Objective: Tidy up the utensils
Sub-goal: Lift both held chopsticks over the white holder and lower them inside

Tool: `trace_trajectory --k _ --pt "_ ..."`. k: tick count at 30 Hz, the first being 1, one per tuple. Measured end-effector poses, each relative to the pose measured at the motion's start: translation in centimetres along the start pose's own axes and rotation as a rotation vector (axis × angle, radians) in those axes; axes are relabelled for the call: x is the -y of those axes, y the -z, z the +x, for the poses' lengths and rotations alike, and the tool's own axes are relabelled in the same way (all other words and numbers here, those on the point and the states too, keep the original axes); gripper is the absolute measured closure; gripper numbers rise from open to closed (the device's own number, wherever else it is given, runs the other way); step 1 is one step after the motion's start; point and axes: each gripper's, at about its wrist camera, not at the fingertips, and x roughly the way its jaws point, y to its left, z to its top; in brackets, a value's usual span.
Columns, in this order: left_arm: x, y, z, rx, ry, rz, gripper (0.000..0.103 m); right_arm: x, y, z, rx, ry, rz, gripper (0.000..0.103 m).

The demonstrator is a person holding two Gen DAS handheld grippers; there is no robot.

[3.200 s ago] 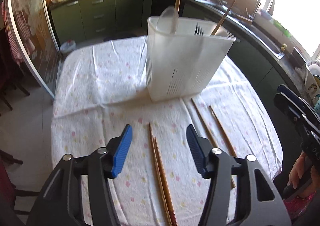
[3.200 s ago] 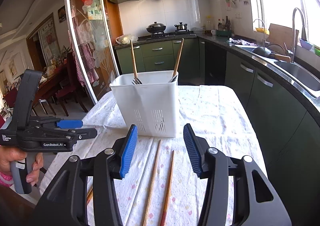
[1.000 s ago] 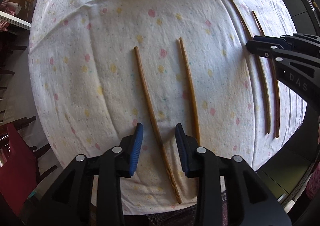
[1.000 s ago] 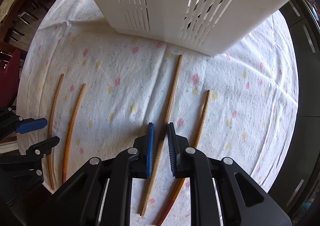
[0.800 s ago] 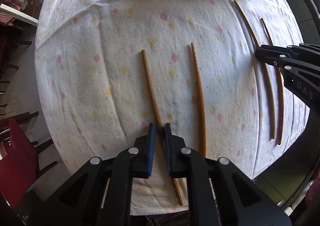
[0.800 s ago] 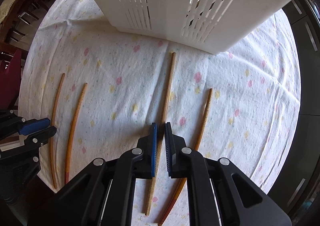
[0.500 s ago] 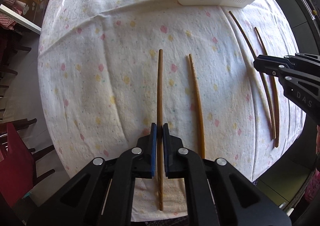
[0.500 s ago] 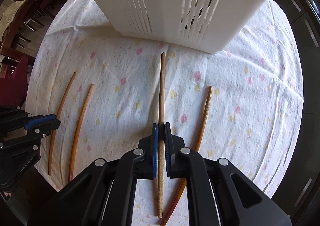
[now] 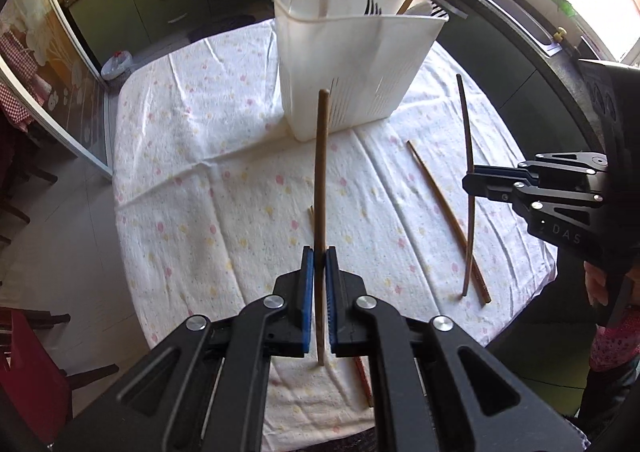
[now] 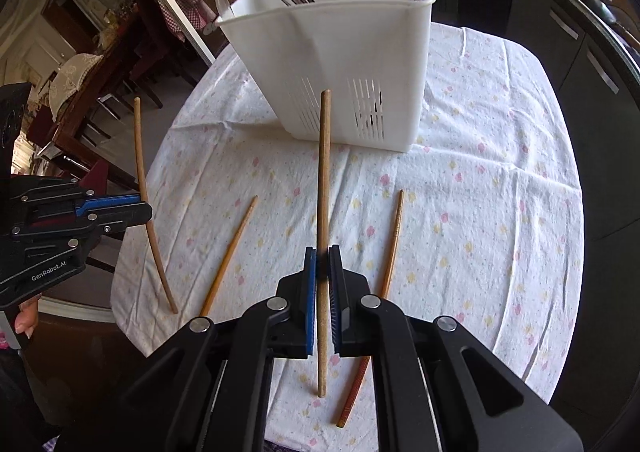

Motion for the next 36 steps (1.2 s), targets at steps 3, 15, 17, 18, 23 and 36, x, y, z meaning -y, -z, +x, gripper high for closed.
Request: trace_trajectory --k 3,15,17,18,23,36 --pt "1.5 -1.0 -1.5 0.047 0.012 0.020 0.097 -1.2 -0.2 -1.4 0.046 -0.007 -0.003 0.096" --pt "3.8 -6.6 -8.6 0.261 0.025 0.032 0.097 -1.6 -1.9 -8.3 0.200 -0.015 -0.003 0.096" --pt "3.9 -8.1 -10.1 0.311 0.022 0.023 0.097 -1.7 -2.6 -9.6 0.229 -0.014 -0.001 0.096" --pt "3.9 -8.8 -10.8 0.335 0.019 0.020 0.097 -1.7 -3.0 -10.4 0.245 -0.016 0.001 0.096" --pt "3.8 -12.0 -13.7 0.463 -0.008 -0.006 0.097 -1.7 -5.0 -13.3 0.303 -0.022 0.007 0.096" --pt "3.2 -15.3 -7.6 0.372 -0.102 -0.007 0.097 -1.7 -6.9 -14.8 0.365 0.017 0.018 0.096"
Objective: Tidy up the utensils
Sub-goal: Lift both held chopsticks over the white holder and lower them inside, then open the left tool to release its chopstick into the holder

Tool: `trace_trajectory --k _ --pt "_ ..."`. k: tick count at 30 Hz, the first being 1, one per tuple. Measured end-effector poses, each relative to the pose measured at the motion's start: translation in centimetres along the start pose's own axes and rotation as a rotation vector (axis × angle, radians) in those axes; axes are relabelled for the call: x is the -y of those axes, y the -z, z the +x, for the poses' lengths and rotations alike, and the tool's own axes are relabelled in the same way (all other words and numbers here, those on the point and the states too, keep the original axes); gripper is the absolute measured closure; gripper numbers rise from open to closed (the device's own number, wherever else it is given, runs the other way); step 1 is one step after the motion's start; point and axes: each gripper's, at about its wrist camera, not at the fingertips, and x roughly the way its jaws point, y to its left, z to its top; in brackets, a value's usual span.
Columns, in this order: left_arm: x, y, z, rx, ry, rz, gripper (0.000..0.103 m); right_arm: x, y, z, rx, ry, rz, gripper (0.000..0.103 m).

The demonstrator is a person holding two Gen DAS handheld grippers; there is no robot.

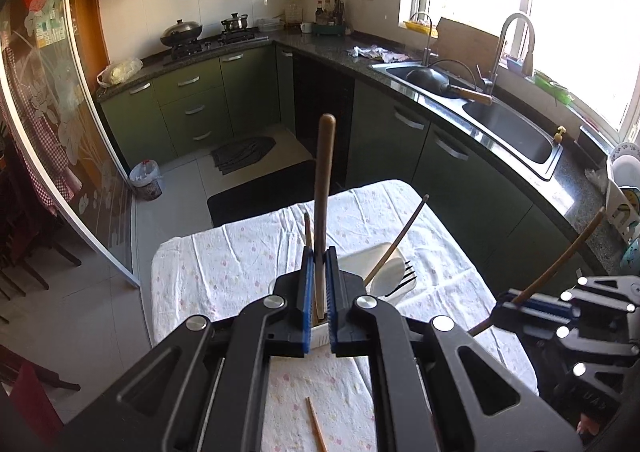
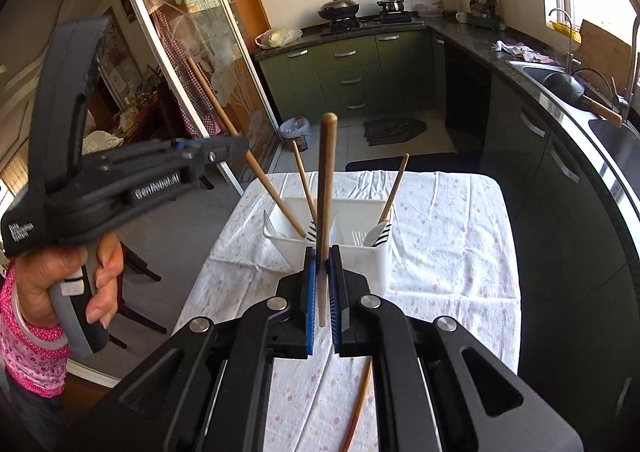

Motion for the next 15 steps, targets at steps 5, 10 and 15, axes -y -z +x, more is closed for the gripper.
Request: trace_trajectory --k 5,10,15 --pt "-0.5 1.8 2.9 -0.059 -0.002 -0.003 0.087 0.5 -2.4 -1.3 0.095 0.015 0.026 0.096" --pt "-0.8 2.5 2.6 -0.041 0.014 -0.007 0.064 0.9 -4.8 -1.3 0.184 0.051 0.044 0.096" --pt "-0.9 3.4 1.6 -0.041 0.039 -0.002 0.060 1.3 -4.9 2.1 0.146 0.088 0.044 0.096"
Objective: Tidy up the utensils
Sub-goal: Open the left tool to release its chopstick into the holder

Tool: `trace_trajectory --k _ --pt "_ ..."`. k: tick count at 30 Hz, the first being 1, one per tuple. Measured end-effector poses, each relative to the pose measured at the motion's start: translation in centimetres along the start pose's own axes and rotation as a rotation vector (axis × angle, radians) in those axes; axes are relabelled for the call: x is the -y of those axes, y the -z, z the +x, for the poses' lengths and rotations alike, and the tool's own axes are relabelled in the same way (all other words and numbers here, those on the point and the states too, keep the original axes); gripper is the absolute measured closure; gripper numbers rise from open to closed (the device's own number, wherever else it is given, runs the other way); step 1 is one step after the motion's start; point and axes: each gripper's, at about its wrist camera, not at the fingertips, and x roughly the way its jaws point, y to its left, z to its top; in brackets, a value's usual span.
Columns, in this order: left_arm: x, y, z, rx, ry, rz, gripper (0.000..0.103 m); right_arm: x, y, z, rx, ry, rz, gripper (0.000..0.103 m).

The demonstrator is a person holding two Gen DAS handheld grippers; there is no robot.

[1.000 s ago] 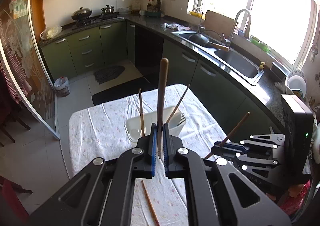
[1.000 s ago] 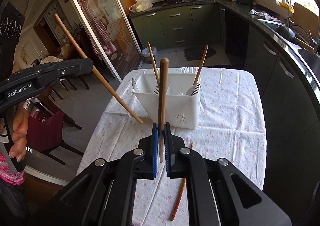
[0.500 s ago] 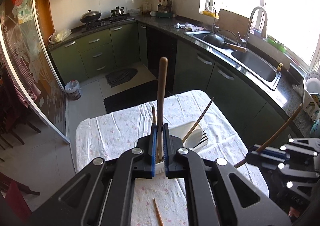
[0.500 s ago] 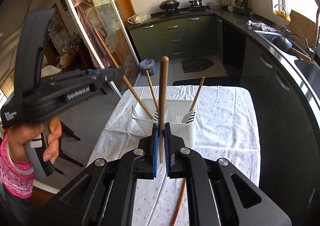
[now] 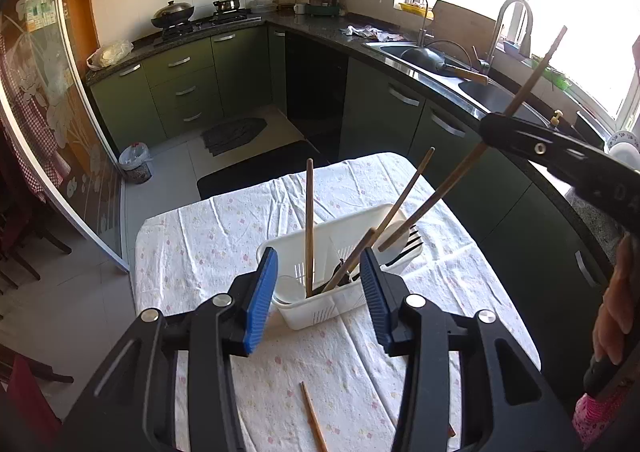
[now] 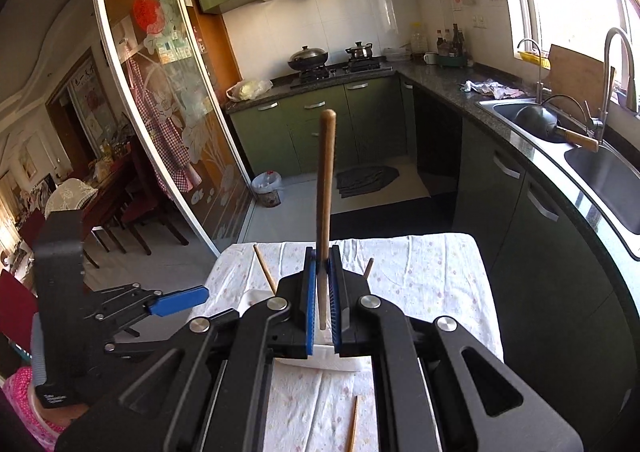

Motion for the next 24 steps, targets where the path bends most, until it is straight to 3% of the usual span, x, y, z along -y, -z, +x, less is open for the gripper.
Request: trace_trajectory --k 2,13,14,15,19,24 --pt "-0.1 0.6 -0.1 -0.014 0.002 0.000 0.056 0.1 0.6 1.7 -0.022 0.006 -0.005 0.096" --pt "-0.3 3.7 0.1 -0.108 0.024 0.011 0.055 -1.6 3.5 6.3 -0.102 0.031 -0.074 0.095" --pt "-0.3 3.9 0.2 -0.117 0.026 0.011 0.055 -1.5 3.5 6.5 -0.105 0.031 -0.078 0.090" --pt "-0.3 4.1 0.3 -0.125 0.028 0.010 0.055 -1.6 3.6 6.5 -0.103 0.031 -0.079 0.085" --pt "-0.3 5.4 1.0 -0.190 0.037 0.012 0.053 -1.5 4.2 5.0 -0.084 0.001 -0.065 0.084" --pt "-0.6 9.1 3.1 -0.344 0.064 -0.003 0.052 -1.2 5.9 1.4 -0.043 -0.068 -0.047 0.077"
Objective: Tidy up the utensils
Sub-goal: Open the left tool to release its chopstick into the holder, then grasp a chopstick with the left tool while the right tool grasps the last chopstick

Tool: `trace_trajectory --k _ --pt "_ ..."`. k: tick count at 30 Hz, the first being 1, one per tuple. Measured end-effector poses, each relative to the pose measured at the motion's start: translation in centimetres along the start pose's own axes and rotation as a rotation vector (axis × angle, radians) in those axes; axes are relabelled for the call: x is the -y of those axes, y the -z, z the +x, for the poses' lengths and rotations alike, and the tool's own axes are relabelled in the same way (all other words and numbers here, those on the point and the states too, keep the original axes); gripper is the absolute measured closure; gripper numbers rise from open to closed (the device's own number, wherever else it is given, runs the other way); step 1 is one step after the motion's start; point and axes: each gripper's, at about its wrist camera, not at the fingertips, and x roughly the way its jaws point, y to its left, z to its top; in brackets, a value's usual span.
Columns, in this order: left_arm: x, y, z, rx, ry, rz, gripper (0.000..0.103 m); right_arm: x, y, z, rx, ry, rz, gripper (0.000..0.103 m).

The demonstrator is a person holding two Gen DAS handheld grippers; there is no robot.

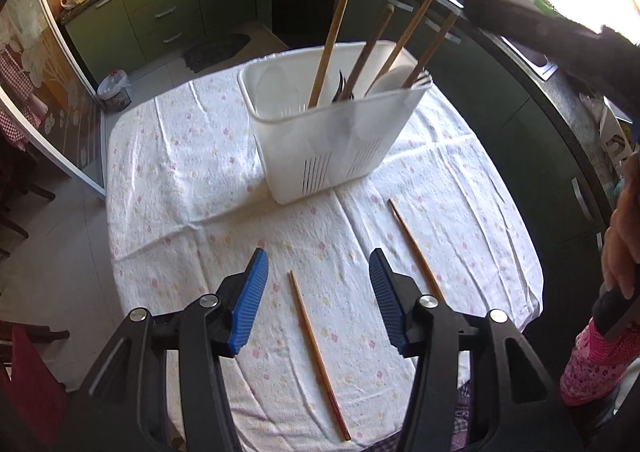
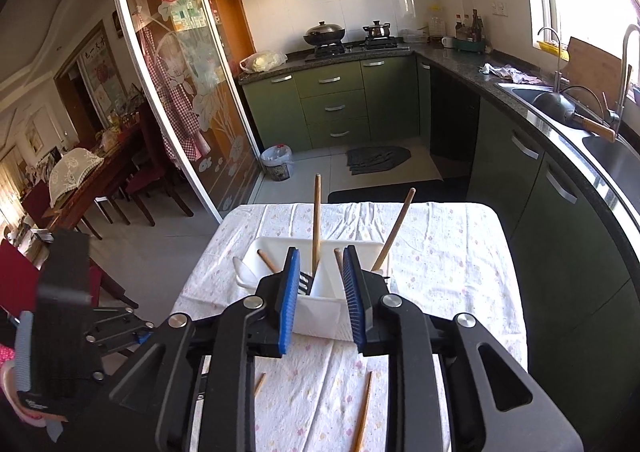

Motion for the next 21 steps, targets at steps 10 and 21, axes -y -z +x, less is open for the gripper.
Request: trace_trajectory --k 10,21 --pt "-1.4 6.1 9.5 -0.329 -0.016 -0.118 0.047 -0.4 6.4 -1.6 -0.088 -0.070 -0.021 0.076" --pt "0.7 8.0 11.3 -0.406 -0.110 -0.090 0.082 1.0 8.7 -0.7 -0.138 -0.071 0.002 0.069"
